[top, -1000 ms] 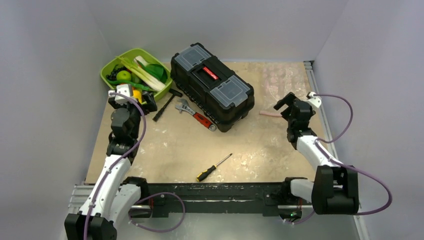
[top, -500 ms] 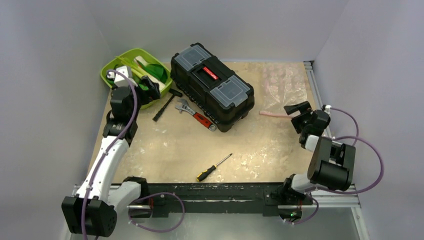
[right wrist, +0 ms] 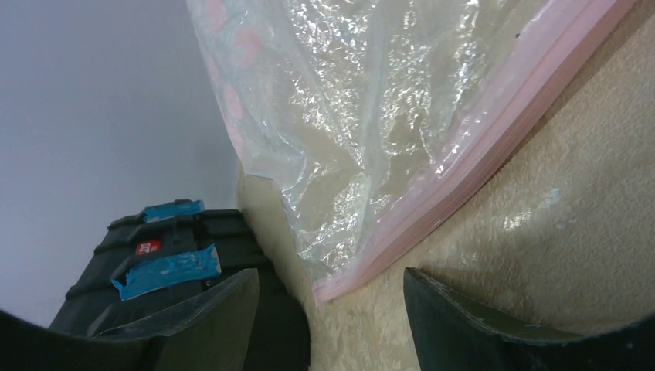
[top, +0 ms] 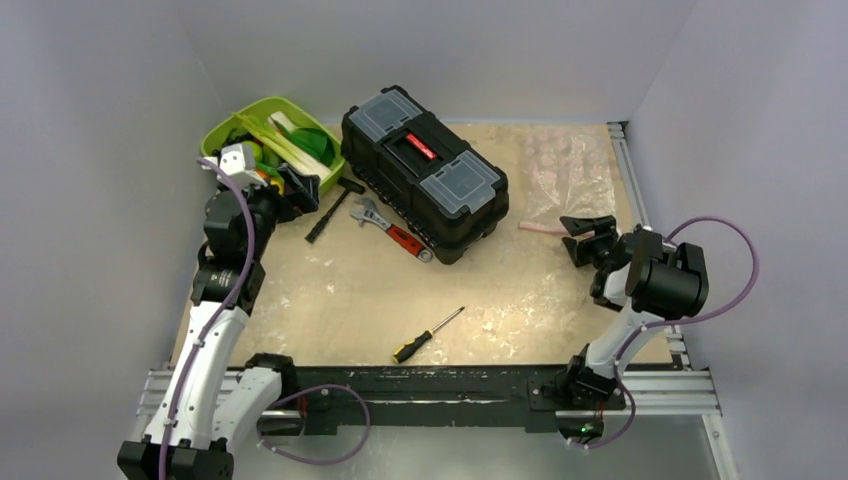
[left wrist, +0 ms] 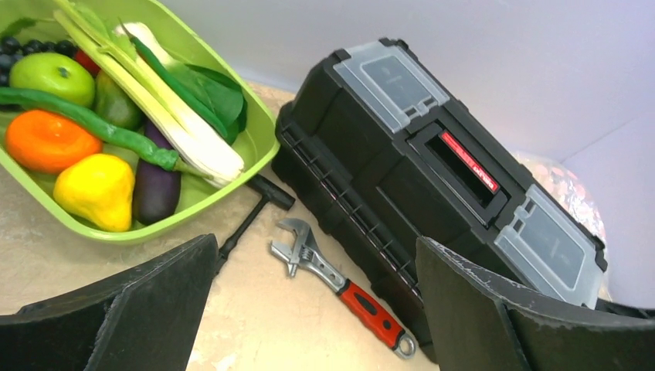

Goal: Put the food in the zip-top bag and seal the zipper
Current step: Pick up the zipper food storage bag at the corner of the board.

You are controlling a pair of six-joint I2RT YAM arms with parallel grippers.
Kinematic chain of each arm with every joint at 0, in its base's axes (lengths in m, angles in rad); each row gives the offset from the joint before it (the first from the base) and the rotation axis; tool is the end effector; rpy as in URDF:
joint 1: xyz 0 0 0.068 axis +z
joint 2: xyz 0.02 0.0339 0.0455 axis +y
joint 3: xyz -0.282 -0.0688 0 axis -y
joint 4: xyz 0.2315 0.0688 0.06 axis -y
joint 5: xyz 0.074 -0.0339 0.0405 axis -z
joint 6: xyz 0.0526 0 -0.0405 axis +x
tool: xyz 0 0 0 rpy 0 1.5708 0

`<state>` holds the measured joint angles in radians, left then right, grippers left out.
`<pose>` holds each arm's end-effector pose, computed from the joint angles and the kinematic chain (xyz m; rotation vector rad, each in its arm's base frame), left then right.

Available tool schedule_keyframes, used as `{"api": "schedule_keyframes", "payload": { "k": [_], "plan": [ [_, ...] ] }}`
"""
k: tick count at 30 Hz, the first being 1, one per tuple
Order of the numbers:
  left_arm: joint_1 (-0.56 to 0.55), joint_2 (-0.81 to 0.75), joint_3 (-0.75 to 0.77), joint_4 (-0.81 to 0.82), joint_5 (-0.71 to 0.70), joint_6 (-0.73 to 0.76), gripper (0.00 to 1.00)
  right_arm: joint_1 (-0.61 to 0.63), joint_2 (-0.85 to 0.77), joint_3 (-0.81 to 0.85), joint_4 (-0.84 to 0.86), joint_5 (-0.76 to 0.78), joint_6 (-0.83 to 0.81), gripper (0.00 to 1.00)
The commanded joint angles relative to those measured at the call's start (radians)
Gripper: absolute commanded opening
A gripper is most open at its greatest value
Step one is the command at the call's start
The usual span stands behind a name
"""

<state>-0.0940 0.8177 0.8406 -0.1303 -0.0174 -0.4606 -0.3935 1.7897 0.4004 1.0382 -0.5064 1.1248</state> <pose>0.1823 -0.0163 0.3710 -0.3218 1.6633 -0.4023 0.2820 -0.0894 0.1306 1.0960 1.6718 0.9668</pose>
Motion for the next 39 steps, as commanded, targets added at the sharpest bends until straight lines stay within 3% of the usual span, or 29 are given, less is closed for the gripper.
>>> {"api": "schedule_keyframes", "payload": {
  "k": [1, 6, 10, 24, 32, 35, 39],
  "plan": [
    [0.0, 0.052, 0.067, -0.077, 0.085, 0.022, 1.0, -0.008, 0.087, -0.013, 0.253, -0.048, 0.133, 0.66],
    [0.002, 0.06, 0.07, -0.068, 0.139, 0.054, 0.97, -0.008, 0.145, -0.009, 0.341, -0.046, 0.182, 0.52],
    [0.002, 0.049, 0.056, -0.049, 0.168, 0.073, 0.95, -0.011, 0.175, 0.002, 0.359, -0.041, 0.197, 0.46],
    [0.0, 0.054, 0.03, -0.002, 0.316, 0.135, 0.89, -0.01, 0.233, 0.081, 0.301, 0.032, 0.251, 0.45],
    [-0.026, 0.067, 0.029, 0.0, 0.414, 0.188, 0.85, -0.01, 0.222, 0.137, 0.258, 0.033, 0.201, 0.18],
    [-0.056, 0.064, 0.033, -0.015, 0.401, 0.209, 0.84, -0.011, 0.132, 0.15, 0.127, 0.061, 0.102, 0.0],
    [-0.095, 0.05, 0.034, -0.029, 0.37, 0.231, 0.84, -0.006, -0.026, 0.159, -0.054, 0.076, 0.001, 0.0]
  ]
}}
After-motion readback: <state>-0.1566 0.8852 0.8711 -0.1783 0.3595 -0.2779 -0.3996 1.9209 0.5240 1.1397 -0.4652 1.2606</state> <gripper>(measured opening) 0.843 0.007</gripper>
